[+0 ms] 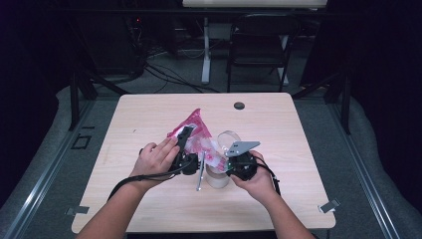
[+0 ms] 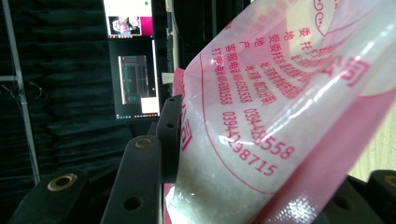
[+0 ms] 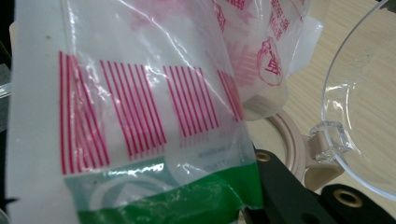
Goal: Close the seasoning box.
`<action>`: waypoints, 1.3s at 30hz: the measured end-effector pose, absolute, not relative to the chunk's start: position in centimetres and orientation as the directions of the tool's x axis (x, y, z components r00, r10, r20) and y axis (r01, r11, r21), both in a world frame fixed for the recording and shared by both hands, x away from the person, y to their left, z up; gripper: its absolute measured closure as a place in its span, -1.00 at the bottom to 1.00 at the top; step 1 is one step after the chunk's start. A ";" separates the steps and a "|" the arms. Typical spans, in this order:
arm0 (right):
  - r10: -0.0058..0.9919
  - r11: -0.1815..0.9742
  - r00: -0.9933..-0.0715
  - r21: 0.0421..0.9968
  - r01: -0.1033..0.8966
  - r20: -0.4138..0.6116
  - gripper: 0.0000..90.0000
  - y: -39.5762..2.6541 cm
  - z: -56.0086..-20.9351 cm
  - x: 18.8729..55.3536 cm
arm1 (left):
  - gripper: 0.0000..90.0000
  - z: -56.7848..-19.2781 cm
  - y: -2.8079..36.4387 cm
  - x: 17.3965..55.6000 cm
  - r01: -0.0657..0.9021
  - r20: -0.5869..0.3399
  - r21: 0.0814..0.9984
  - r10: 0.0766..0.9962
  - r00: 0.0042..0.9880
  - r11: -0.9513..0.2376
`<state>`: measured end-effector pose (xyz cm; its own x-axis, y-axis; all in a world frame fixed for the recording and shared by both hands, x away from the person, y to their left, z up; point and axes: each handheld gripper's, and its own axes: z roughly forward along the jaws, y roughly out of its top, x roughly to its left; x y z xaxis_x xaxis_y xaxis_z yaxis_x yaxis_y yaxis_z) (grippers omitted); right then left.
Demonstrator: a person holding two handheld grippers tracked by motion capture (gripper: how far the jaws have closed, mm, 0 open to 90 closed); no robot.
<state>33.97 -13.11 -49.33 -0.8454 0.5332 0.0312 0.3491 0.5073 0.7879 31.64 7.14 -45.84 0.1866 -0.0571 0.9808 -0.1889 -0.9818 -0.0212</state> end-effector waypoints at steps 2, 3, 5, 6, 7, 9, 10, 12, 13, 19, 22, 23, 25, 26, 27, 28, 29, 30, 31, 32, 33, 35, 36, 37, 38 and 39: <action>0.536 0.505 -0.843 0.789 0.351 0.032 0.97 -13.1 -49.3 33.9 | 0.44 -45.9 7.2 31.6 -0.177 0.978 -0.020 -0.056 0.202 -0.984; 0.537 0.503 -0.843 0.791 0.348 0.029 0.95 -13.1 -49.3 33.9 | 0.45 -45.9 7.2 31.6 -0.178 0.978 -0.026 -0.062 0.198 -0.984; 0.536 0.504 -0.844 0.792 0.346 0.028 0.93 -13.2 -49.2 33.9 | 0.45 -46.0 7.2 31.7 -0.185 0.978 -0.031 -0.068 0.195 -0.982; 0.535 0.503 -0.845 0.792 0.345 0.028 0.91 -13.2 -49.2 33.9 | 0.45 -46.1 7.3 31.7 -0.182 0.978 -0.024 -0.062 0.201 -0.983; 0.538 0.499 -0.843 0.795 0.346 0.029 0.89 -13.2 -49.2 33.8 | 0.45 -46.0 7.3 31.8 -0.187 0.979 -0.034 -0.070 0.193 -0.982; 0.536 0.500 -0.844 0.797 0.338 0.022 0.85 -13.2 -49.1 33.8 | 0.46 -46.0 7.3 31.8 -0.185 0.978 -0.038 -0.075 0.196 -0.982; 0.540 0.497 -0.842 0.800 0.336 0.018 0.83 -13.2 -49.1 33.7 | 0.46 -46.0 7.3 31.8 -0.186 0.977 -0.040 -0.077 0.198 -0.982; 0.542 0.494 -0.840 0.803 0.334 0.016 0.79 -13.2 -49.0 33.6 | 0.46 -46.0 7.3 31.9 -0.188 0.976 -0.041 -0.080 0.203 -0.981; 0.542 0.492 -0.840 0.804 0.333 0.017 0.76 -13.3 -49.0 33.6 | 0.47 -46.0 7.3 31.9 -0.187 0.975 -0.042 -0.081 0.206 -0.981; 0.551 0.489 -0.835 0.811 0.321 -0.002 0.99 -13.6 -48.8 33.4 | 0.47 -45.9 7.1 32.0 -0.197 0.971 -0.062 -0.105 0.216 -0.979; 0.548 0.497 -0.836 0.805 0.325 -0.001 1.00 -13.7 -48.9 33.4 | 0.46 -46.0 7.0 32.0 -0.205 0.970 -0.068 -0.113 0.214 -0.976; 0.550 0.494 -0.835 0.806 0.328 0.002 1.00 -13.7 -48.9 33.4 | 0.46 -46.0 7.0 32.0 -0.202 0.966 -0.073 -0.119 0.228 -0.977; 0.550 0.495 -0.835 0.803 0.332 0.007 1.00 -13.8 -49.0 33.5 | 0.45 -46.0 6.9 32.0 -0.205 0.965 -0.078 -0.125 0.229 -0.976; 0.551 0.495 -0.835 0.802 0.333 0.007 1.00 -13.8 -49.0 33.5 | 0.45 -45.9 6.9 32.0 -0.205 0.964 -0.081 -0.129 0.233 -0.975; 0.552 0.493 -0.834 0.803 0.336 0.011 1.00 -13.8 -49.0 33.4 | 0.44 -45.9 6.9 32.0 -0.206 0.964 -0.083 -0.132 0.232 -0.975; 0.552 0.493 -0.834 0.802 0.337 0.011 1.00 -13.8 -49.1 33.4 | 0.44 -45.8 6.9 32.0 -0.211 0.967 -0.089 -0.136 0.218 -0.973; 0.553 0.492 -0.833 0.802 0.339 0.013 1.00 -13.8 -49.1 33.4 | 0.44 -45.8 6.8 31.9 -0.211 0.966 -0.094 -0.140 0.217 -0.973; 0.551 0.494 -0.834 0.800 0.340 0.014 1.00 -13.7 -49.1 33.4 | 0.44 -45.8 6.8 31.9 -0.211 0.966 -0.092 -0.138 0.217 -0.973; 0.550 0.496 -0.835 0.799 0.340 0.014 1.00 -13.7 -49.1 33.5 | 0.44 -45.7 6.8 31.9 -0.211 0.966 -0.094 -0.140 0.217 -0.973; 0.548 0.497 -0.836 0.798 0.342 0.017 1.00 -13.7 -49.1 33.5 | 0.43 -45.7 6.8 31.8 -0.211 0.966 -0.094 -0.141 0.217 -0.973; 0.549 0.494 -0.835 0.798 0.344 0.020 1.00 -13.7 -49.2 33.5 | 0.43 -45.7 6.8 31.8 -0.208 0.965 -0.092 -0.139 0.223 -0.974; 0.546 0.498 -0.838 0.795 0.346 0.022 1.00 -13.7 -49.2 33.5 | 0.43 -45.6 6.8 31.7 -0.210 0.964 -0.102 -0.149 0.219 -0.972; 0.546 0.497 -0.837 0.795 0.347 0.024 1.00 -13.6 -49.2 33.5 | 0.42 -45.6 6.8 31.7 -0.209 0.964 -0.108 -0.154 0.218 -0.972; 0.547 0.497 -0.837 0.795 0.348 0.024 1.00 -13.6 -49.2 33.5 | 0.42 -45.6 6.8 31.7 -0.211 0.964 -0.109 -0.155 0.217 -0.971; 0.545 0.498 -0.838 0.794 0.348 0.025 1.00 -13.6 -49.2 33.5 | 0.42 -45.5 6.8 31.7 -0.216 0.967 -0.110 -0.155 0.202 -0.970; 0.545 0.496 -0.838 0.796 0.347 0.026 1.00 -13.6 -49.3 33.5 | 0.41 -45.5 6.8 31.7 -0.217 0.967 -0.112 -0.156 0.200 -0.970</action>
